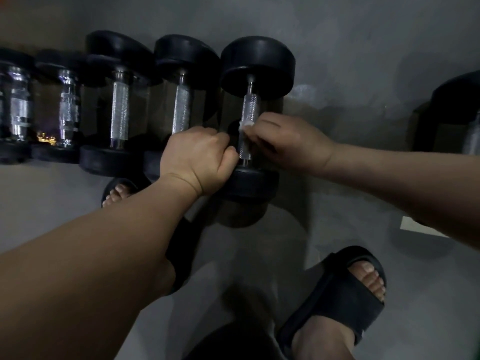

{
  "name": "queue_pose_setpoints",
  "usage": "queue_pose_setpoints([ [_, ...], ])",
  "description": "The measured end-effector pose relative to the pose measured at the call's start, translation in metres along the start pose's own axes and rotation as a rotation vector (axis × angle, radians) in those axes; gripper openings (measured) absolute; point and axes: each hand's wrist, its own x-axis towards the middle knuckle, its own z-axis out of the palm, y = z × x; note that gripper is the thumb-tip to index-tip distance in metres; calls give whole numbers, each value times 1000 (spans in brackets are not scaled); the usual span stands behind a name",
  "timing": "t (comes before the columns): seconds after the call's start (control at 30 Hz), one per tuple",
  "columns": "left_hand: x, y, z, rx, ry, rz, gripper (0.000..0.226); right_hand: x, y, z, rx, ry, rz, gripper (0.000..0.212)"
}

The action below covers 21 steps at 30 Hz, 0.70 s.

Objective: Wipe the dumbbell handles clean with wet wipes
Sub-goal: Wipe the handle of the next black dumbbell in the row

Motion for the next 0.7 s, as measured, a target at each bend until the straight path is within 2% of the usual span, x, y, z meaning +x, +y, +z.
queue_pose_setpoints([
  [0.1,0,0,-1,3,2,-2,48,21,21,-4,-103,139,239,19],
  [0.17,-1,1,-1,-2,-1,-8,48,20,21,0,-92,181,303,25],
  [0.3,0,0,-1,-21,3,-6,41,4,3,3,3,54,179,24],
  [0.43,0,-1,0,-10,4,-11,46,15,14,-3,-22,111,256,23],
  [0.5,-1,-1,0,-23,8,-8,45,8,11,-2,-14,59,163,23],
  [0.6,-1,0,-1,-16,9,1,50,-4,2,-4,129,-129,-70,19],
  [0.67,-1,0,-1,-14,6,1,51,2,6,-10,112,-201,-114,22],
  [0.7,-1,0,-1,-15,4,1,49,7,11,-12,70,-201,-79,23],
])
